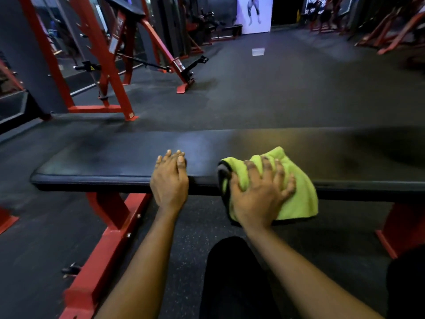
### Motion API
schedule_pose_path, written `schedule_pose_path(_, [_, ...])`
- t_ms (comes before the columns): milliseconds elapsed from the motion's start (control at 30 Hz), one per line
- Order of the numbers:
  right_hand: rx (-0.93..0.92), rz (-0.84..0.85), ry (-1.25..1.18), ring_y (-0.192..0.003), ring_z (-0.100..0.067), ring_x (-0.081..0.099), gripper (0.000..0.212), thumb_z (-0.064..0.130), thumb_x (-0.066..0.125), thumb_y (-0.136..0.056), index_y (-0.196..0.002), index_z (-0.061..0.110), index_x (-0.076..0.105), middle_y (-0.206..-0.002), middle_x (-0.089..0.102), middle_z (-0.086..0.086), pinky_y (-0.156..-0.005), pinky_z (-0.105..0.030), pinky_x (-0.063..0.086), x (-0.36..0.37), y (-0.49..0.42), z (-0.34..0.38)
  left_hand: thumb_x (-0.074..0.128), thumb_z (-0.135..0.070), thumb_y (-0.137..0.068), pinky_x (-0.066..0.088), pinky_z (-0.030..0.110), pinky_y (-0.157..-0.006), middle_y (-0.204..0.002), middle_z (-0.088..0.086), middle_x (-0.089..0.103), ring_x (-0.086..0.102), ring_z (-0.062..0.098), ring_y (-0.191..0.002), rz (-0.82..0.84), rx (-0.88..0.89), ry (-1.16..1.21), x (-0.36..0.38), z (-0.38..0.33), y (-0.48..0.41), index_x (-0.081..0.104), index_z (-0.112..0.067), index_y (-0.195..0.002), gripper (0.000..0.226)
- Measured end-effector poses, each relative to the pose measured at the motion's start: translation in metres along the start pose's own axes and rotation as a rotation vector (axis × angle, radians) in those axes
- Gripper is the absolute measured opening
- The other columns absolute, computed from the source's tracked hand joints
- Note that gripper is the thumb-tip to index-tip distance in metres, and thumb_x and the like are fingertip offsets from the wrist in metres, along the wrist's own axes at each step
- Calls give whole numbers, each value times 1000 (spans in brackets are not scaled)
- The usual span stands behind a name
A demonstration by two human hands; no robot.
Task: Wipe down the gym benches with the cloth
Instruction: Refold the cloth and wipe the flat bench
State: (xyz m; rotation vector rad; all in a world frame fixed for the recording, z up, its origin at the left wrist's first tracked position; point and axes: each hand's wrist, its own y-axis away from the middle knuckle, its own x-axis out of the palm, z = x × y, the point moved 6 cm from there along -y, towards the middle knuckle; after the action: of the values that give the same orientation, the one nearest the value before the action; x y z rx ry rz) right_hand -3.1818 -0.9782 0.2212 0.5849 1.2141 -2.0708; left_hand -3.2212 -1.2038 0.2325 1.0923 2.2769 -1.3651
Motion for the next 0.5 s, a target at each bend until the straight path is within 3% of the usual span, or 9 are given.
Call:
schedule_pose_path(100, [-110, 34, -3, -139, -29, 39, 52, 67, 52, -81, -118, 34, 67, -141, 55, -1, -114, -55, 15, 6, 9, 21, 31, -30, -99, 27, 37, -117, -125, 14, 66, 50, 27, -131, -28, -78, 36, -1, -5, -1, 71, -5, -115, 49])
schedule_pose_path(233, [-257, 49, 13, -135, -26, 44, 52, 71, 50, -84, -117, 35, 66, -136, 58, 3, -114, -52, 21, -9, -8, -22, 32, -28, -100, 22, 37, -119, -123, 15, 67, 50, 27, -132, 4, -30, 69, 16, -46, 3, 71, -4, -114, 47])
schedule_pose_path(400, [65, -164, 107, -128, -27, 50, 45, 59, 54, -82, -110, 28, 71, -127, 65, 3, -108, -53, 28, -58, -58, -150, 22, -50, -96, 23, 33, -118, -130, 16, 63, 46, 27, -135, 130, 3, 121, 55, -100, 5, 72, -11, -112, 65])
schedule_pose_path(500, [241, -219, 73, -133, -28, 45, 42, 55, 56, -81, -108, 27, 73, -131, 63, 1, -112, -55, 23, -65, -60, -174, 23, -52, -96, 26, 37, -116, -137, 15, 58, 41, 31, -138, 279, 52, 109, 77, -127, 15, 71, -15, -116, 63])
